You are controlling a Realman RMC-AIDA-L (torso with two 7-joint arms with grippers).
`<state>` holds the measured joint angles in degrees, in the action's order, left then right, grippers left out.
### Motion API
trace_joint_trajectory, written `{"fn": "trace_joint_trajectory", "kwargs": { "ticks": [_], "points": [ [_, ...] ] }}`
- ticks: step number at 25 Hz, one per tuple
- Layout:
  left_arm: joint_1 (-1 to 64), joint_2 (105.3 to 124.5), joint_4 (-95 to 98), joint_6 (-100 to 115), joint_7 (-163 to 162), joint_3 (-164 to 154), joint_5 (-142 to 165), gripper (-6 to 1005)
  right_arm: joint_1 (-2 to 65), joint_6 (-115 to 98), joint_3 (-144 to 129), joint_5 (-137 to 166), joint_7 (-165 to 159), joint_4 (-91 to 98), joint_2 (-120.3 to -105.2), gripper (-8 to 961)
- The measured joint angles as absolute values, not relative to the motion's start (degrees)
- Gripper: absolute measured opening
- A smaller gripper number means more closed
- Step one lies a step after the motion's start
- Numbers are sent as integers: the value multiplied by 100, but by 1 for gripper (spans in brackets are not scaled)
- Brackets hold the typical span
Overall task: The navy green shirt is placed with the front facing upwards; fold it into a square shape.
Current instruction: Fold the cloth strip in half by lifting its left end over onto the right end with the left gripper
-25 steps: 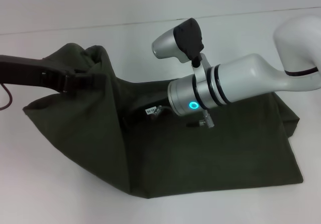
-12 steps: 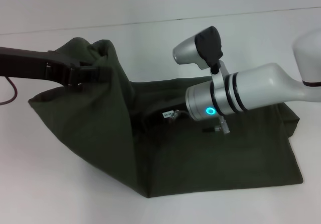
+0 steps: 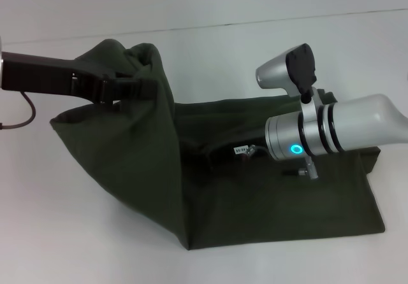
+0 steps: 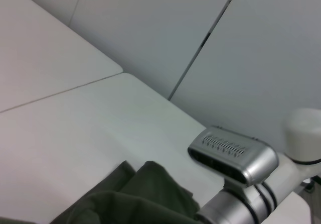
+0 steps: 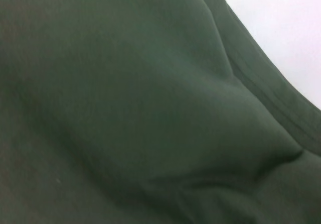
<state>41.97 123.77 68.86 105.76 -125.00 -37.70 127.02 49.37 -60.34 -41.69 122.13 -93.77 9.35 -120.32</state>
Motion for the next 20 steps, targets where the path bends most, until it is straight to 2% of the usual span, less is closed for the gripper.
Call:
{"fn": "trace_joint_trajectory", "kwargs": {
  "ticks": [7,20],
  "points": [
    [4174,12378,6948,10586,-12601,-4012,12434,37,4925,-6056,-4208,12227,-9377,914,-12047,-1],
    [4152,12392,7032,10598,-12679,-4285,12190,37,5762,-5877,-4244,12213,-9370,353,-12119,-1]
  ]
}}
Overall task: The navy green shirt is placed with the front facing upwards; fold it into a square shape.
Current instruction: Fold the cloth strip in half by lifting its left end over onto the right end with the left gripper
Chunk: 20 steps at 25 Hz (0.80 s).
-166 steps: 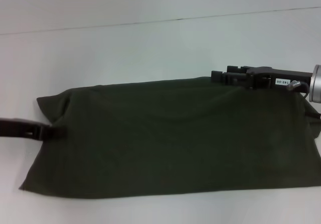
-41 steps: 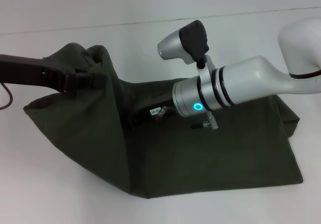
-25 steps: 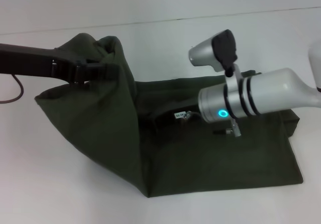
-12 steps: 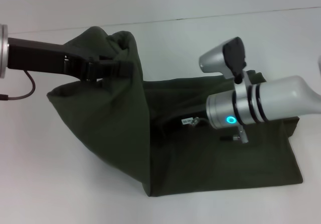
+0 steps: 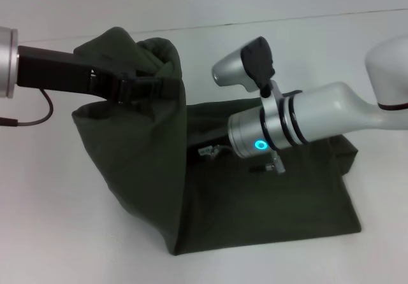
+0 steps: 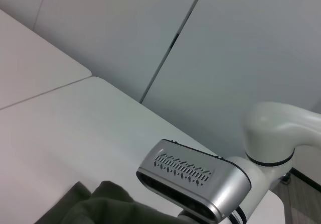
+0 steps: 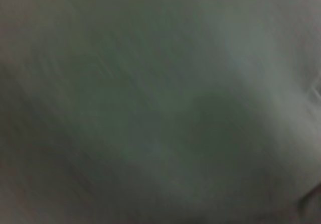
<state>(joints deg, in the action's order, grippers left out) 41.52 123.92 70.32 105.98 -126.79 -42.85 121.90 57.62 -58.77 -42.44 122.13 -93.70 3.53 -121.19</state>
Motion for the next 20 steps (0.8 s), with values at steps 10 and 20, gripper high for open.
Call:
{"fn": "trace_joint_trajectory", "kwargs": {
  "ticks": [10,20],
  "points": [
    [4174,12393,6987,10518,-12682,-4362,12152,37,5869,-5663,-4176,12207,-9382,211,-12105,-2],
    [4193,12393,6976,10378,-12702,-4499,12133,36,4949,-5830,-4135,11828,-9380,837,-12050,-1]
  ]
}}
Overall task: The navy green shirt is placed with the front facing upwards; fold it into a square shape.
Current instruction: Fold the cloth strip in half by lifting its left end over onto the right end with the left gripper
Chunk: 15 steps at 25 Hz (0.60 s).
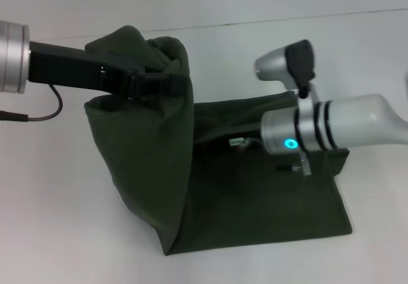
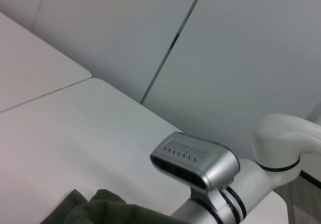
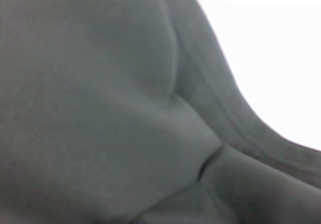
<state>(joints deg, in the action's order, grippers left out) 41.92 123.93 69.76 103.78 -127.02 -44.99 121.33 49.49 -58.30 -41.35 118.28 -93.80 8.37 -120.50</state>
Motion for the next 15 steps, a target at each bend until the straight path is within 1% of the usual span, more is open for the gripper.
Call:
{"fn": "trace_joint_trajectory", "kwargs": {
  "ticks": [5,14,15],
  "points": [
    [4197,12396,6919,10249,-12736,-4682,12097,36,4506,-6113,-4147,11587,-9381,1275,-12029,3],
    [4203,12410,6692,9811,-12878,-5236,11863,36,3630,-6629,-4091,11030,-9462,2282,-11947,12],
    [4205,12410,6656,9757,-12889,-5296,11843,37,3447,-6736,-4036,10907,-9473,2529,-11916,14]
  ]
}}
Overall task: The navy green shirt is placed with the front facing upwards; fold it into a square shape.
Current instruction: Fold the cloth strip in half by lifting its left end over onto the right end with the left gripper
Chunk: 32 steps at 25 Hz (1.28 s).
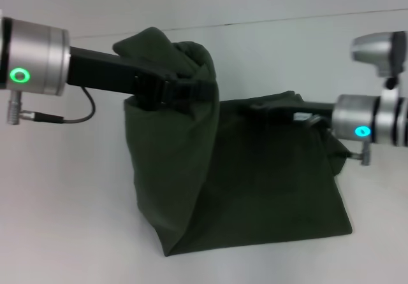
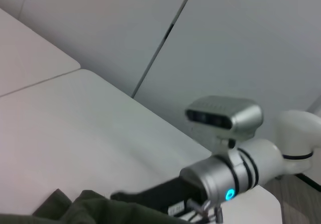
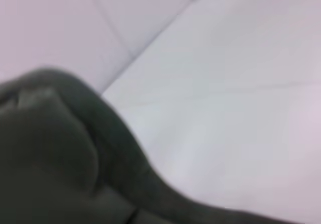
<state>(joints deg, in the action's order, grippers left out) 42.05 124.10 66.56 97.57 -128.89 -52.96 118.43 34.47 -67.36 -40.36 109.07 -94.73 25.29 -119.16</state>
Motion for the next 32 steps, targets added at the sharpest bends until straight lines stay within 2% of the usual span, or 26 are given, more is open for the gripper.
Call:
{"fn": "trace_joint_trajectory", "kwargs": {
  "ticks": [13,20,32],
  "points": [
    [4315,12425,6078,8965,-12898,-6085,11311,37,2787,-7261,-3322,10793,-9534,3304,-11750,27],
    [4374,12428,5744,8451,-12897,-6648,10977,36,2671,-7419,-3262,10793,-9533,3333,-11652,34],
    [4389,12437,5234,7701,-12721,-7293,10419,37,2532,-7459,-2730,10783,-9445,3489,-11568,47]
  ]
}}
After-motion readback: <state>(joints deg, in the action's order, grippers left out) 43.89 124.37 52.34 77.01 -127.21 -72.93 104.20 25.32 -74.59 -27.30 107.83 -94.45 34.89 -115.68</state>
